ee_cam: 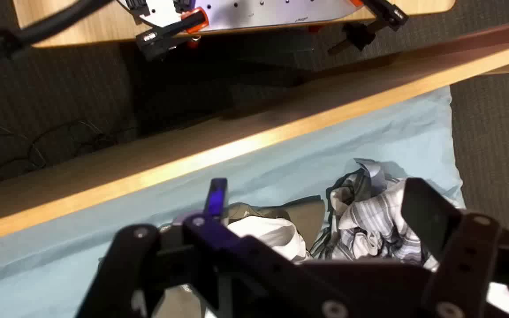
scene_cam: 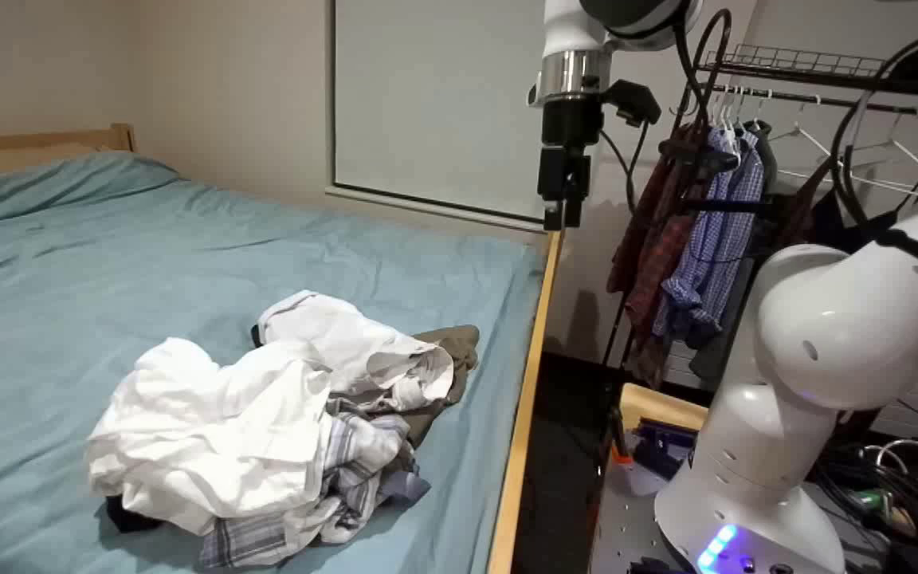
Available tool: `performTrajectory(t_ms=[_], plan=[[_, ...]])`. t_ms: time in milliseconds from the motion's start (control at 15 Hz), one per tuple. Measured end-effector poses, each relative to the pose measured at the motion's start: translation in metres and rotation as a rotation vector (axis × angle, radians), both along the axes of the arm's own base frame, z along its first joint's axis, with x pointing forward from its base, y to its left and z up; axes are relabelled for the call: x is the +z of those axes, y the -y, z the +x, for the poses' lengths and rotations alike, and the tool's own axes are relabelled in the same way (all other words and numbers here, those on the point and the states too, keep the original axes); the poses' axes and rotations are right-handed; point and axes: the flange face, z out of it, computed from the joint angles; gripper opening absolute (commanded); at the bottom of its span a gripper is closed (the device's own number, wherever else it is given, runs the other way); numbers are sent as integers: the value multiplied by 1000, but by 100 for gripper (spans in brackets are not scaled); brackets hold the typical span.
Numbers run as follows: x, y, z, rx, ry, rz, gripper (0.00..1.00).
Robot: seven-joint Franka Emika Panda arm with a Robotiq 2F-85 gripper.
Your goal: Unfold the white short then move the black cap to the left
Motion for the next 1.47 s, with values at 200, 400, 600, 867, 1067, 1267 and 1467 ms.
performTrajectory(t_ms=[200, 400, 600, 867, 1067, 1267, 1467], plan=[[0, 0, 0, 0, 0, 0, 100], [0, 0, 0, -2, 3, -2, 100], [8, 0, 20, -2, 53, -24, 100], [16, -27, 96, 54, 84, -18, 100], [-6, -62, 153, 131, 27, -15, 100], [-45, -99, 204, 220, -42, -26, 100], [-62, -96, 239, 215, -57, -35, 100]])
